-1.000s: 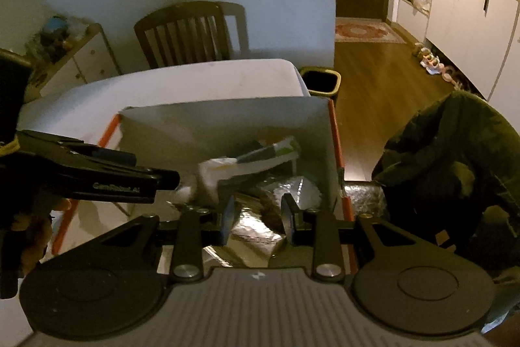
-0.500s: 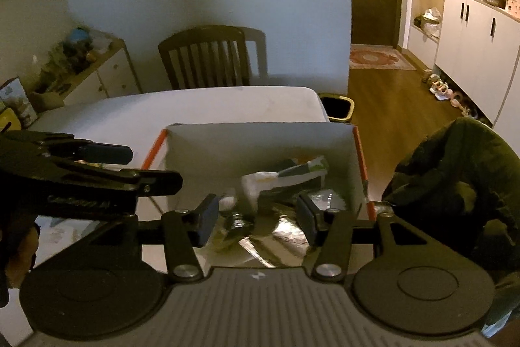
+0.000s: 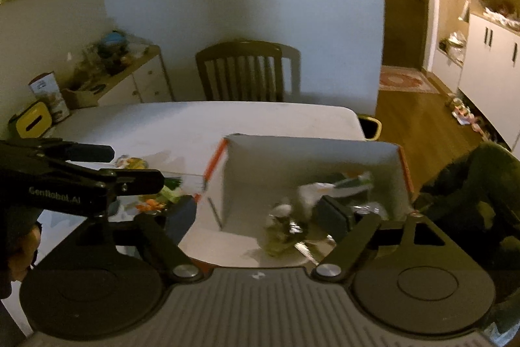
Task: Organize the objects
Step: 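Withdraw both tools from the shoebox toward the remaining pile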
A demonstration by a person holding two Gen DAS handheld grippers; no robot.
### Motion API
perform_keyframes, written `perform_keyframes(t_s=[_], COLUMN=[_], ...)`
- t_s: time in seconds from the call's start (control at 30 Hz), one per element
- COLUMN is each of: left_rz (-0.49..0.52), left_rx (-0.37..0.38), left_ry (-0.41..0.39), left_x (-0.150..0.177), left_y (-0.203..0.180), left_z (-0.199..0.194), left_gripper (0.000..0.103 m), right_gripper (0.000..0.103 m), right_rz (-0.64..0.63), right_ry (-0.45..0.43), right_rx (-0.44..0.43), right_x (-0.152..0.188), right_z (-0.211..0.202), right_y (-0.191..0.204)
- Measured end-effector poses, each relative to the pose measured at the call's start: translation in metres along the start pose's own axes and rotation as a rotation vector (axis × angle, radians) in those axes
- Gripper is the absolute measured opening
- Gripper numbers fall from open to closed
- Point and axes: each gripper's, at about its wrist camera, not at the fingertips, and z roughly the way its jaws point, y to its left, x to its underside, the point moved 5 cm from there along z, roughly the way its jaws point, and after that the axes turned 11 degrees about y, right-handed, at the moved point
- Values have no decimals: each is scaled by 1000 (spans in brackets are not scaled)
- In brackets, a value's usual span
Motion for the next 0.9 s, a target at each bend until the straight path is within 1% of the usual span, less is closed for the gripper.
perform_keyframes(t_s=[0.07, 0.23, 0.3, 0.37, 0.57, 0.73, 0.83, 0.9], left_rz=[-2, -12, -61, -99, -154, -141, -127, -123], left_rx=[-15, -82, -133, -156, -167, -165, -162, -159], left_ry=[-7, -17, -21, -34, -26, 6, 25, 29], left_x=[3, 6, 7, 7, 6, 7, 13, 17], left_y=[16, 58, 82, 101, 158, 192, 206, 214], left_z=[-5, -10, -11, -12, -7, 12, 29, 40], left_gripper=[103, 103, 103, 103, 103, 103, 103, 103], right_gripper=[84, 85, 85, 85, 85, 85, 85, 85], right_rz=[-1, 3, -2, 3, 24, 7, -4, -21], right_ry=[-5, 1, 12, 26, 65, 86, 95, 97], right_rx=[-4, -20, -15, -15, -18, -18, -22, -10], right_x=[0, 3, 4, 4, 3, -1, -7, -11], right_z=[1, 13, 19, 27, 50, 69, 81, 90], right_y=[12, 43, 56, 68, 104, 135, 151, 159])
